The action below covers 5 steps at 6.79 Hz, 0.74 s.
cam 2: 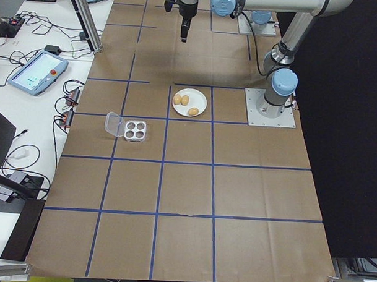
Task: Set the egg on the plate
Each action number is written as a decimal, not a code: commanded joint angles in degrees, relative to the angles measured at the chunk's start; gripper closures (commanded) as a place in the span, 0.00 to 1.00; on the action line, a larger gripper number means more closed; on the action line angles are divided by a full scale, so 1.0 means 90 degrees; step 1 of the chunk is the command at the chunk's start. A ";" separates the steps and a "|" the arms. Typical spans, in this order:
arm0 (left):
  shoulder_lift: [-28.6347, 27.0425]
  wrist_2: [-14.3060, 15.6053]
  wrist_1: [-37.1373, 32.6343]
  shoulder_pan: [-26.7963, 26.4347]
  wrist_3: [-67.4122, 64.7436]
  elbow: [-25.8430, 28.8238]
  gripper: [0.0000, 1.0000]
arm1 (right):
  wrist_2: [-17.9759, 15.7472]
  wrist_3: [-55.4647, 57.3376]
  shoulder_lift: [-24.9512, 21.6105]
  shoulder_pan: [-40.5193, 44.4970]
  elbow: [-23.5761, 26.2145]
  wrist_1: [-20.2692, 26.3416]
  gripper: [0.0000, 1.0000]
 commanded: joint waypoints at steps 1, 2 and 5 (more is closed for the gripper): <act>0.0031 0.0010 -0.0340 -0.0002 -0.0037 0.0160 0.00 | 0.0000 0.0000 0.0000 0.0000 0.0000 0.0000 0.00; 0.0002 0.0204 -0.0293 0.0018 0.0002 0.0150 0.00 | 0.0000 0.0000 0.0000 0.0000 0.0000 0.0000 0.00; 0.0060 0.0245 -0.0331 0.0018 0.0002 0.0150 0.00 | 0.0000 0.0000 0.0000 0.0000 0.0000 0.0000 0.00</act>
